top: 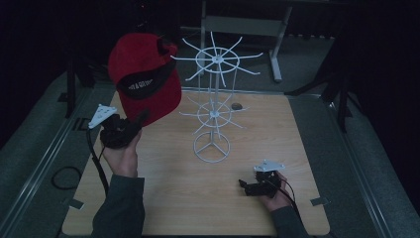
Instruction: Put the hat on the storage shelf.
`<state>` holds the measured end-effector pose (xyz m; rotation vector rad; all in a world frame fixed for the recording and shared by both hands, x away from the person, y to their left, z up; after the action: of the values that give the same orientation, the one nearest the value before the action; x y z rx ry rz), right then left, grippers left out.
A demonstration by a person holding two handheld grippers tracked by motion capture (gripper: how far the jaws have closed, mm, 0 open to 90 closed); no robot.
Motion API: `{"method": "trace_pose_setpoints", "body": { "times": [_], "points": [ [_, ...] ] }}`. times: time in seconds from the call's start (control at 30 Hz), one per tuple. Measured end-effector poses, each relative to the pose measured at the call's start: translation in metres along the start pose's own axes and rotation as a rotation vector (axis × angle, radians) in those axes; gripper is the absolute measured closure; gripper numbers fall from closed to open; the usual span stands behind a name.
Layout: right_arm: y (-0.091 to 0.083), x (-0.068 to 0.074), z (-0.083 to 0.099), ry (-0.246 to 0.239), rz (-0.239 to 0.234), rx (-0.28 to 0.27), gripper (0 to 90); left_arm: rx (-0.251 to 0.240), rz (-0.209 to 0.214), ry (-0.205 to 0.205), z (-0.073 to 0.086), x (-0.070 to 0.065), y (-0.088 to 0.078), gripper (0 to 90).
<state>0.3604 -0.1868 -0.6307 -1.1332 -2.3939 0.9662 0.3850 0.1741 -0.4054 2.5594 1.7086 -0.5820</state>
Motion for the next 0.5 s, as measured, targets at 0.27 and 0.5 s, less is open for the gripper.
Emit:
{"method": "trace_pose_setpoints", "body": {
  "times": [0.27, 0.5],
  "points": [
    [0.0, 0.0, 0.0, 0.0, 0.0, 0.0, 13.1, -0.015, 0.011, 0.007, -0.008, -0.002, 0.001, 85.5],
    [0.0, 0.0, 0.0, 0.002, 0.0, 0.0, 13.1, -0.021, 0.016, -0.001, -0.012, 0.0, 0.005, 85.5]
  ]
}}
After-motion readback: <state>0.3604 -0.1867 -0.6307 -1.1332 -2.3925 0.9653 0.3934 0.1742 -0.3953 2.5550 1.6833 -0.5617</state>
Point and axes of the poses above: each handheld gripper's, and its own axes: y roughly forward along the jaws, z roughly out of its underside, x roughly to its left, the point moved 9 cm from there along y, roughly forward along the jaws, and after that the axes turned 1 degree about y, right-handed, at the moved point
